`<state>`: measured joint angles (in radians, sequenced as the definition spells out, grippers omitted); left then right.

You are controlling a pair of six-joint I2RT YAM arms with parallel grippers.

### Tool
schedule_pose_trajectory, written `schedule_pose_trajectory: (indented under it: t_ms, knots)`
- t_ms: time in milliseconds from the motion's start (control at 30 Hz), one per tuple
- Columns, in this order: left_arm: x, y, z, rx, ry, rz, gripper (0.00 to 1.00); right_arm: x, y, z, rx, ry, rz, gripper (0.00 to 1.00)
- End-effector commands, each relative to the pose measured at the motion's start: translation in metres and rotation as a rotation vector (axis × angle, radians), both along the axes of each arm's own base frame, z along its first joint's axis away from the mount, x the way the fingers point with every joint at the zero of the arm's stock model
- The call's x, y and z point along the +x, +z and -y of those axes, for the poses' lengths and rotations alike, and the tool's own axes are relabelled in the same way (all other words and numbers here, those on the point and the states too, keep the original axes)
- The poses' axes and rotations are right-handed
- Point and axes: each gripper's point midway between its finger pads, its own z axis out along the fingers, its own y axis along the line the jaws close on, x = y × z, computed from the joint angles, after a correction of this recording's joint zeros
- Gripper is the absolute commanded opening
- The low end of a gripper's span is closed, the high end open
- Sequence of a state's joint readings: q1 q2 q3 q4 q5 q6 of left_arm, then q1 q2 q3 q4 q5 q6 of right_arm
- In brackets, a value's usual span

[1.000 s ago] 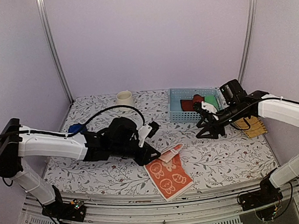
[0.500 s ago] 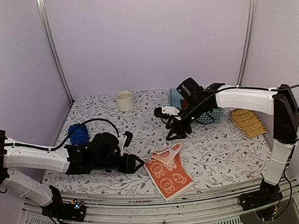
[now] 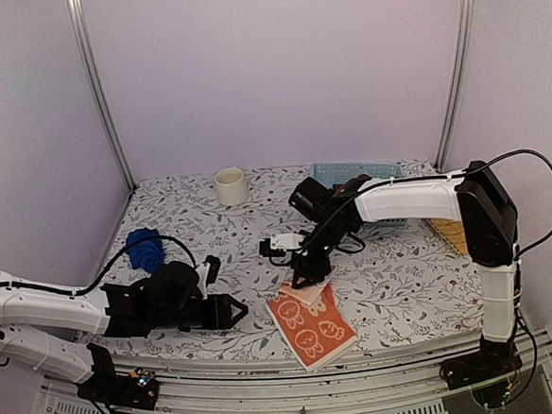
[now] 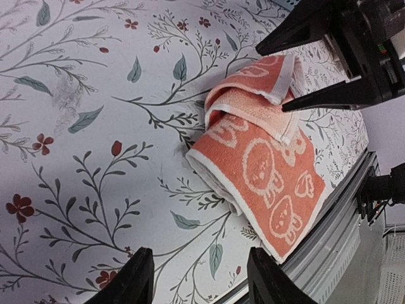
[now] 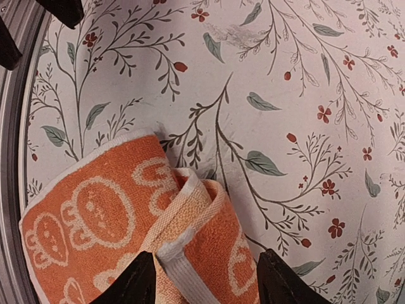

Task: Roll the towels
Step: Pick up the towel from the center of the board.

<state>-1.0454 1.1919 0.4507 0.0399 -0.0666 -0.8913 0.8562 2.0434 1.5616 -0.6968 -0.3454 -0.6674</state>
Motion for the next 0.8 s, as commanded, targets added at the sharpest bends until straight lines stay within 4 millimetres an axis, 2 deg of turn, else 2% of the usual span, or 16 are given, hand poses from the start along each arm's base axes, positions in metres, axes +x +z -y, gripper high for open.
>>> schedule_pose_trajectory:
  t_ms: [0, 133, 233, 400, 567, 667, 767]
  knots:
    - [0.003, 0.000, 0.006, 0.013, 0.004, 0.008, 0.52, 0.014, 0.003, -0.006, 0.005, -0.042, 0.024, 0.55]
    - [0.004, -0.004, 0.008, 0.024, 0.009, -0.003, 0.51, 0.012, -0.003, -0.008, -0.002, -0.042, 0.002, 0.49]
    - [0.004, -0.006, 0.009, 0.019, 0.013, -0.011, 0.51, 0.008, -0.006, -0.009, -0.010, -0.037, -0.027, 0.49]
    - [0.004, -0.009, 0.008, 0.017, 0.025, -0.019, 0.51, -0.009, 0.012, -0.011, 0.036, 0.029, -0.056, 0.55]
    - [0.005, -0.010, 0.007, 0.026, 0.024, -0.016, 0.51, -0.009, 0.001, -0.007, -0.007, 0.051, -0.043, 0.57]
    - [0.005, -0.009, 0.007, 0.028, 0.024, -0.012, 0.51, 0.004, -0.007, -0.008, -0.028, 0.020, 0.005, 0.57]
    - [0.006, -0.009, 0.009, 0.026, 0.018, -0.009, 0.51, 0.017, -0.008, -0.012, -0.037, -0.033, 0.035, 0.51]
